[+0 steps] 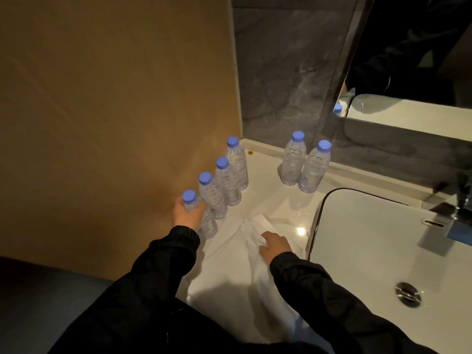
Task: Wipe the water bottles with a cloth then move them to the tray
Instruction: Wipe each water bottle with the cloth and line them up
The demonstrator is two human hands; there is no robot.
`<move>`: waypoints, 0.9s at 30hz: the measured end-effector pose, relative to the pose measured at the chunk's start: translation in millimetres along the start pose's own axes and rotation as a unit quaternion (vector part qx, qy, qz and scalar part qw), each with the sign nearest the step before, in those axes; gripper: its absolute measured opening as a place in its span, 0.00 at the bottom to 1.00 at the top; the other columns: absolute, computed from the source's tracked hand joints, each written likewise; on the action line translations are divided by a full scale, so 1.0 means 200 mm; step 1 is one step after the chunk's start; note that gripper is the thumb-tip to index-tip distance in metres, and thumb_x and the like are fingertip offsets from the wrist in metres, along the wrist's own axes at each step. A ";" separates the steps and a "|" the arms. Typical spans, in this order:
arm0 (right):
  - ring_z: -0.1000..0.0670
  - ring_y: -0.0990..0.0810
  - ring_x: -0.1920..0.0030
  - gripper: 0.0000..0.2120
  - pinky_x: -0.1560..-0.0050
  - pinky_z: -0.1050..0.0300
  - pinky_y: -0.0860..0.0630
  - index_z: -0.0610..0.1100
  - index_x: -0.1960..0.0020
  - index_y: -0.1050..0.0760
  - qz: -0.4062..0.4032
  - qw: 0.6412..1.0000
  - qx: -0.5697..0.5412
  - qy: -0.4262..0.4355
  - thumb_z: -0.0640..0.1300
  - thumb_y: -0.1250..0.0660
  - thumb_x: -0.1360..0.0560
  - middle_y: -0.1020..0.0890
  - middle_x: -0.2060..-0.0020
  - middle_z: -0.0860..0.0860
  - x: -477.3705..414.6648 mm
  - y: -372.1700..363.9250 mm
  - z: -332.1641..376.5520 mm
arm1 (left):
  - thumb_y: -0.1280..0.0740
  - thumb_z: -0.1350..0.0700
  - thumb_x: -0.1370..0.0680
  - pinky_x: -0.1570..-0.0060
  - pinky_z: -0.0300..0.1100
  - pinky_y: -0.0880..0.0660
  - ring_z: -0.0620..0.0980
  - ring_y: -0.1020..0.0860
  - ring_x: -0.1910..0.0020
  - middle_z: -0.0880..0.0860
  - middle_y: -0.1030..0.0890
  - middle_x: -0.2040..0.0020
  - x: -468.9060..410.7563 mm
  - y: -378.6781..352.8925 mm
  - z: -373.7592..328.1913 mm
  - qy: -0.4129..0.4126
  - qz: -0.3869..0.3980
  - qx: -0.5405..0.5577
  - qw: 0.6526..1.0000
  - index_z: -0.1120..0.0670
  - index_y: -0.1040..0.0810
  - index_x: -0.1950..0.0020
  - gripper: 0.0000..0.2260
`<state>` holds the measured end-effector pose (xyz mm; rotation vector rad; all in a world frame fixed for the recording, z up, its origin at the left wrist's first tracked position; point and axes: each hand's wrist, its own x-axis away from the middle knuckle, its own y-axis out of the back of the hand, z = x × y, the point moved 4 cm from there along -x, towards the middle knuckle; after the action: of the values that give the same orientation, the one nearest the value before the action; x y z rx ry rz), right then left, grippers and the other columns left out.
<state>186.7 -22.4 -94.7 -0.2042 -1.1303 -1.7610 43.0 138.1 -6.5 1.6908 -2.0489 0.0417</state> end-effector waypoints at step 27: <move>0.36 0.24 0.43 0.12 0.41 0.48 0.28 0.40 0.43 0.27 0.038 0.995 0.076 0.054 0.44 0.42 0.24 0.22 0.44 0.38 -0.11 0.04 0.00 | 0.29 0.52 0.26 0.34 0.46 0.34 0.57 0.32 0.30 0.58 0.33 0.27 -0.14 -1.18 -0.57 -0.258 0.265 -0.316 0.873 0.58 0.43 0.25 0.35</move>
<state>204.3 -9.3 -102.4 -0.0586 -1.1566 -1.5921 305.0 143.3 18.5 0.7491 -2.4630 -0.8886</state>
